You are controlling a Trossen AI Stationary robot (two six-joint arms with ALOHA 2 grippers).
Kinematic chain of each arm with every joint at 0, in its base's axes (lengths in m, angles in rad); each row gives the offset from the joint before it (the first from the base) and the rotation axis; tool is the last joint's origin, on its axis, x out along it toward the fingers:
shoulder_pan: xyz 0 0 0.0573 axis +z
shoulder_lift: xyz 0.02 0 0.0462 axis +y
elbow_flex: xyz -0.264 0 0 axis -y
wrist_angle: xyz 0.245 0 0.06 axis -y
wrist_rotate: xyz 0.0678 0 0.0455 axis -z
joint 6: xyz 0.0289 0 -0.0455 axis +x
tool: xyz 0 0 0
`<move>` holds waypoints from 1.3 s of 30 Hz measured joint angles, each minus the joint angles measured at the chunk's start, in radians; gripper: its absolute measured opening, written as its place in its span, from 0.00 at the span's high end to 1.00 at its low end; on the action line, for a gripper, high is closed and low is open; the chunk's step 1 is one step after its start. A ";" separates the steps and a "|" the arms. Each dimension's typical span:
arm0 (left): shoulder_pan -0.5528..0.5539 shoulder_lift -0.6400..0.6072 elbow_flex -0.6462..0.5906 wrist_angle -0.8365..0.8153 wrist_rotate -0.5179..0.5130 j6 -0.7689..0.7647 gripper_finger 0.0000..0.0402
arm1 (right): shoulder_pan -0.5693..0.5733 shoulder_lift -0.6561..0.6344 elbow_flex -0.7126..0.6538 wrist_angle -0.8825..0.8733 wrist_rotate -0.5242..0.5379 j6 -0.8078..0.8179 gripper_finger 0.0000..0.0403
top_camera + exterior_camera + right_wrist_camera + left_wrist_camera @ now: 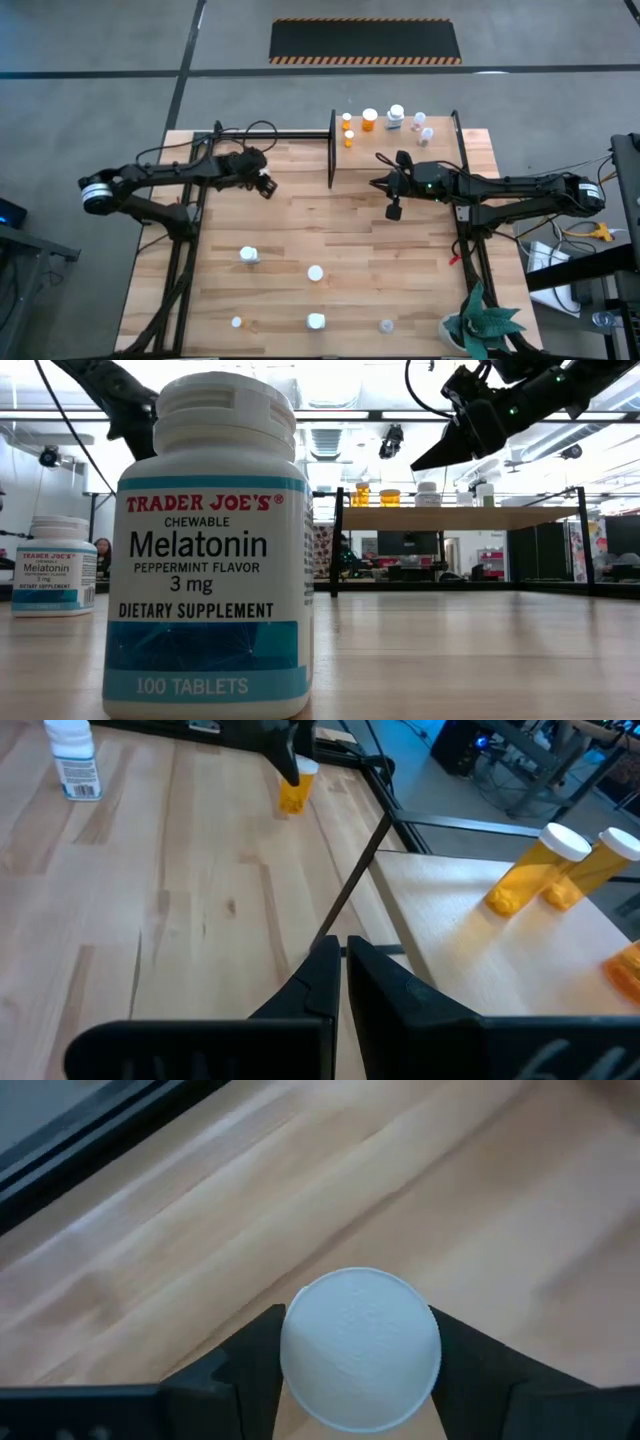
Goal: Pick and place medicine bottles onto shelf by color
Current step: Put the top big orange pill bottle on the shelf aligned with the other big orange pill bottle
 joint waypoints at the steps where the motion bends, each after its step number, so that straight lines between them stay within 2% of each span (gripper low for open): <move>1: -0.014 -0.006 0.008 0.019 0.022 0.002 0.55 | 0.000 0.000 0.000 0.000 0.000 -0.005 0.97; 4: -0.093 -0.014 0.034 0.095 0.073 0.006 0.55 | 0.000 -0.001 0.000 0.000 0.000 -0.016 0.97; 8: -0.240 0.018 0.086 0.196 0.079 0.014 0.55 | 0.000 -0.008 0.000 -0.002 0.002 -0.023 0.97; 11: -0.337 0.079 0.123 0.323 0.075 0.039 0.54 | 0.000 -0.020 0.000 -0.008 0.002 -0.023 0.97; 14: -0.388 0.170 0.168 0.429 0.070 0.074 0.54 | 0.000 -0.037 0.000 -0.008 0.002 -0.022 0.97; 19: -0.405 0.358 0.281 0.513 0.065 0.129 0.54 | 0.000 -0.073 0.000 -0.030 0.002 -0.021 0.97; 27: -0.406 0.596 0.447 0.511 0.086 0.201 0.54 | 0.000 -0.138 0.000 -0.087 0.001 0.012 0.97; 33: -0.406 0.683 0.512 0.508 0.090 0.237 0.54 | 0.000 -0.159 0.000 -0.096 0.001 0.015 0.97; 39: -0.401 0.682 0.509 0.500 0.102 0.242 0.54 | 0.000 -0.163 0.000 -0.111 0.002 0.015 0.97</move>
